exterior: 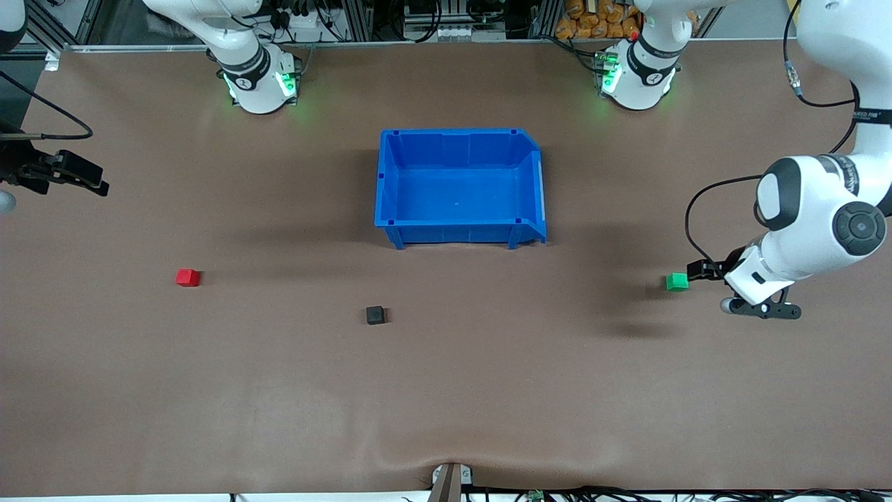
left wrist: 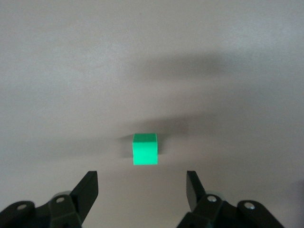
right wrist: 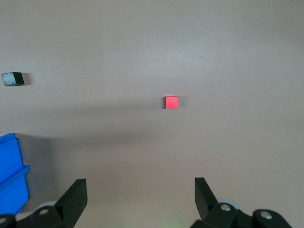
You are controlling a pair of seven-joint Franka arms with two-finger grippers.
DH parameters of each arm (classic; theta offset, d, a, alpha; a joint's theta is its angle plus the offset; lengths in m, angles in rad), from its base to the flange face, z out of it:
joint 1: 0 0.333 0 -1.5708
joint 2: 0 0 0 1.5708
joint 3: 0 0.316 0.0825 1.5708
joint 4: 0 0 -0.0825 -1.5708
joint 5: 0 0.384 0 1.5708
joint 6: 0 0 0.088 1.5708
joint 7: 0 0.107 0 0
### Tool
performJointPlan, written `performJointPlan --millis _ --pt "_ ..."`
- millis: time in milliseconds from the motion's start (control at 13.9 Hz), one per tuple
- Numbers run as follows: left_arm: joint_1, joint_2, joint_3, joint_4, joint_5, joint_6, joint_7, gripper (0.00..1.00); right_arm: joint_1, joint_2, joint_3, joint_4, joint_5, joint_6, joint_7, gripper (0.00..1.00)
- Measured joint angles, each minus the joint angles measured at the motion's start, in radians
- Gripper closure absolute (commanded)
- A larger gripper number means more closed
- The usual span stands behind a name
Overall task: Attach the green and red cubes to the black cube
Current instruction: 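Reach the left gripper down to the green cube and close on it, then lift the green cube with the left gripper while the right gripper approaches red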
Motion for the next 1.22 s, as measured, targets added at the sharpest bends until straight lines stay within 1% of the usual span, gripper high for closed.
performJointPlan --millis 287,575,862,1006,1221 --pt "0.017 0.073 0.001 0.0 0.0 0.085 0.0 0.16 -0.008 0.012 -0.004 0.0 0.0 0.008 0.0 0.0" --pt "0.021 0.125 0.0 0.0 0.0 0.122 0.0 0.17 -0.016 0.028 -0.005 0.0 0.0 0.013 0.0 0.0" --pt "0.021 0.155 0.0 0.0 0.0 0.14 0.0 0.19 -0.017 0.042 -0.005 0.0 0.0 0.015 0.0 0.0" --pt "0.021 0.167 0.0 -0.001 0.0 0.148 0.0 0.24 -0.018 0.056 -0.005 0.0 0.0 0.018 0.0 0.0" --pt "0.02 0.178 -0.001 -0.007 0.0 0.157 0.0 0.25 -0.022 0.071 -0.005 0.0 -0.001 0.019 0.001 0.0"
